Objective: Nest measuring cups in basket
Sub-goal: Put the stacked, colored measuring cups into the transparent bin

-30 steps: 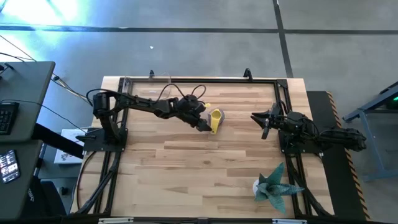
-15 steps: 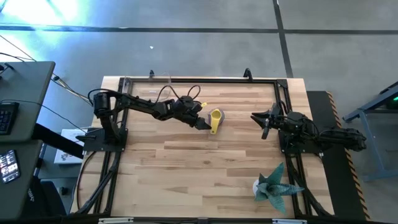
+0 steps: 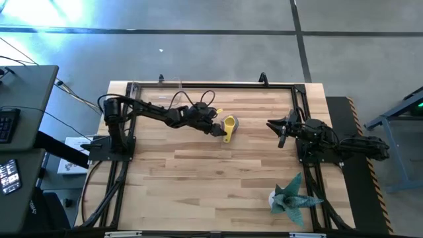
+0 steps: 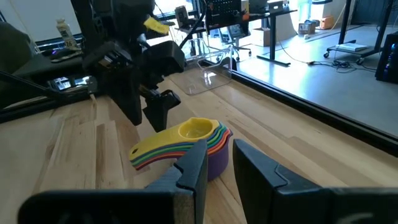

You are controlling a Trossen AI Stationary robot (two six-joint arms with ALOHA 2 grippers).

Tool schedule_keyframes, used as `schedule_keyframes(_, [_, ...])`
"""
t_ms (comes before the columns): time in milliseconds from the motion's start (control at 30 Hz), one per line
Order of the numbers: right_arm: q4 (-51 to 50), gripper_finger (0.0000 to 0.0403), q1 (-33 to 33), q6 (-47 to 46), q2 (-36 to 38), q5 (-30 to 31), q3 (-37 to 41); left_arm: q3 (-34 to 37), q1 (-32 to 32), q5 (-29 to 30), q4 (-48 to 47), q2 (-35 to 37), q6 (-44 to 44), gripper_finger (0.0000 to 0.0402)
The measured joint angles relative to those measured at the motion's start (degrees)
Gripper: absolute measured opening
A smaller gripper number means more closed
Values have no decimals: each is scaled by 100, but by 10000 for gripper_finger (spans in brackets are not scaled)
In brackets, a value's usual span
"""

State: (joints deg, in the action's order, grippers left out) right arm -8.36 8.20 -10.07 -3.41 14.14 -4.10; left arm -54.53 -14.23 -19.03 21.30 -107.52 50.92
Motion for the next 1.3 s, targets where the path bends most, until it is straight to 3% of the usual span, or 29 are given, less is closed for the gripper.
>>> schedule_keyframes(233, [0, 69, -1, -5, -3, -7, 0, -113, 40, -100, -22, -255, 146, 274])
schedule_keyframes(867, [-2, 69, -1, -10, 1, -73, 2, -266, 154, -277, 994, -814, 496, 270])
schedule_keyframes(1300, [-2, 69, -1, -5, 1, -80, 2, -277, 155, -228, 942, -814, 323, 166])
